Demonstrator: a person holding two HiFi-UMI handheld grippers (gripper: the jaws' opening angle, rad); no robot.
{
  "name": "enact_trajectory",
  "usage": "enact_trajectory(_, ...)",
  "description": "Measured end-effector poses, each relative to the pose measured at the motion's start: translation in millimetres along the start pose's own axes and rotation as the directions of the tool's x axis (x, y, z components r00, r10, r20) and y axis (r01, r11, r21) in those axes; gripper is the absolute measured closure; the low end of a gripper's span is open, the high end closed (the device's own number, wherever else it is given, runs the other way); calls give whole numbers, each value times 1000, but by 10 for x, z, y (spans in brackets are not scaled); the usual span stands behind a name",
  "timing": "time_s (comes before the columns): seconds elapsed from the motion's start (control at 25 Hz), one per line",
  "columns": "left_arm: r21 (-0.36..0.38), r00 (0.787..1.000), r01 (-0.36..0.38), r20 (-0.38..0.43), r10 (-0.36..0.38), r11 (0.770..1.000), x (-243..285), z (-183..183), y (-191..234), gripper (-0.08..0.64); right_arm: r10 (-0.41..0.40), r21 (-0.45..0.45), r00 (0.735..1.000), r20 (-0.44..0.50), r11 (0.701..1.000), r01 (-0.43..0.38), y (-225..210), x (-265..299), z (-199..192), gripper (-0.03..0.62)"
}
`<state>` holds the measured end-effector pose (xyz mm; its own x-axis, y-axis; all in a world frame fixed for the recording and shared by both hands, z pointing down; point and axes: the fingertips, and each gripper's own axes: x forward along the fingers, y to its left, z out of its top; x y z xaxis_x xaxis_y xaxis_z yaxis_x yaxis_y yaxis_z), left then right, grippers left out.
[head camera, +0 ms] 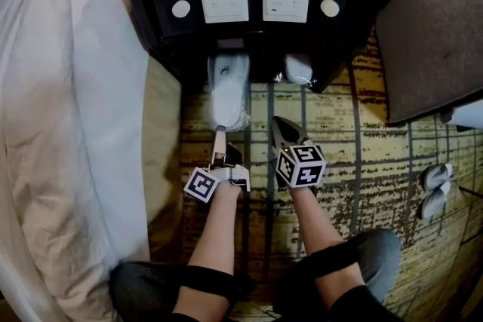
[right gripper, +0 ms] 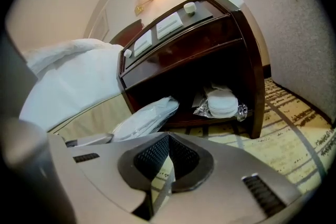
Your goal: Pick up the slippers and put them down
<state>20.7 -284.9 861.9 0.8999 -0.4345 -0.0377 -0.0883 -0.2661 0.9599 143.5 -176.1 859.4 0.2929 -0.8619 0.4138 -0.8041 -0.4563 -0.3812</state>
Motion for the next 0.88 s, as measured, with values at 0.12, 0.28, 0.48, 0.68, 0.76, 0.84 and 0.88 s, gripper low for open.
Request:
enact_trajectory(0.12, 26, 1000, 10, 0, -10, 1000, 369, 89, -26, 532, -2, -13, 1000, 8, 1000, 2, -20, -2, 74, 591)
enact_trajectory(0.28, 17, 999, -36, 0, 36, 999, 743, 149, 56, 535, -7, -19, 1000, 21, 1000, 7, -49, 24, 181, 591)
enact_trajectory(0.48, -18, 1000, -19, -7, 19, 1000, 1156, 173, 51, 535, -10, -38, 999, 34, 999, 11, -49, 51, 302, 591)
enact_trajectory(0.68, -15, 999, -36, -23, 35, 999, 1418, 217, 148, 535, -18, -39, 999, 30, 999, 19, -60, 37, 296, 591)
enact_trajectory(0.76, -9, 999, -43, -31, 43, 999, 1500, 237, 173, 535, -18, -40, 999, 28, 999, 19, -64, 35, 285, 591)
enact_trajectory(0.84, -12, 997, -72, -41, 71, 997, 1550, 238, 212, 534, -18, -43, 1000, 25, 999, 19, -68, 28, 266, 591)
enact_trajectory(0.88, -14, 994, -100, -45, 99, 995, 1554, 237, 261, 532, -18, -43, 1000, 23, 999, 19, -73, 24, 257, 591)
